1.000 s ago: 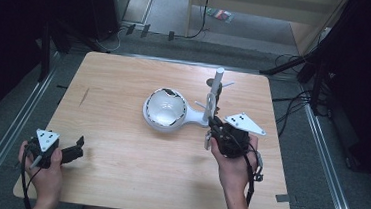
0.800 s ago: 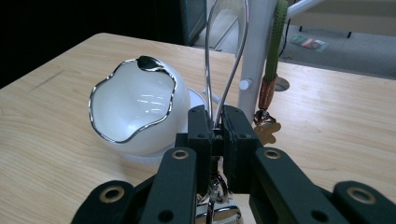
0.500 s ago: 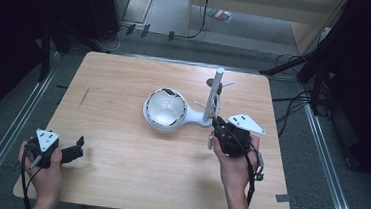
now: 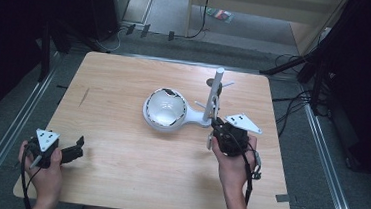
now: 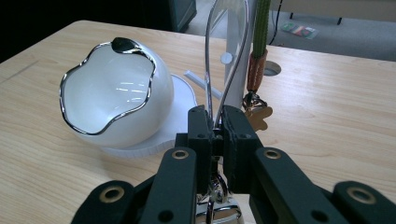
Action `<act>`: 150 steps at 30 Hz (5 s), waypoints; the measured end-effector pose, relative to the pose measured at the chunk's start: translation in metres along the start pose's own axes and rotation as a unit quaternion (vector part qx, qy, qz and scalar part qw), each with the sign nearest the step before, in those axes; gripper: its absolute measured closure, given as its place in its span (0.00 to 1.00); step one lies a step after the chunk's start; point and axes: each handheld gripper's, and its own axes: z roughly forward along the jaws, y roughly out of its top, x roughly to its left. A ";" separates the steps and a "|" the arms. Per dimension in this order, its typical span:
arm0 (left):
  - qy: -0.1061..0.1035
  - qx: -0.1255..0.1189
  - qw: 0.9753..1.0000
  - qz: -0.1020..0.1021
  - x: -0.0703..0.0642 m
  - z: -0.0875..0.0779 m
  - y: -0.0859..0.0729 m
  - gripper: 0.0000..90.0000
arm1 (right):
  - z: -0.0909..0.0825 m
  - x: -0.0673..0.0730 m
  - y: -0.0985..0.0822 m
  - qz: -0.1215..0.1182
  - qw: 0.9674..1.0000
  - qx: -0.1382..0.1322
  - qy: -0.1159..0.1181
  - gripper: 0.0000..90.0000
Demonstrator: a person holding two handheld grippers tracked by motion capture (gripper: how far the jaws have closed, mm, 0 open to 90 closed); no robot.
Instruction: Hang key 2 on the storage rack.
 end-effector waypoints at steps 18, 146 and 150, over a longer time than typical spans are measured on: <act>-0.003 0.000 1.000 0.000 0.000 0.000 0.000 0.00 | 0.016 0.000 -0.010 0.005 1.000 0.013 -0.016 0.93; -0.002 -0.001 1.000 0.004 -0.001 0.000 0.000 0.00 | -0.080 -0.129 -0.121 0.083 0.986 0.018 -0.146 0.00; -0.002 -0.001 1.000 0.005 -0.001 0.000 0.000 0.00 | -0.084 -0.134 -0.125 0.089 0.984 0.017 -0.151 0.00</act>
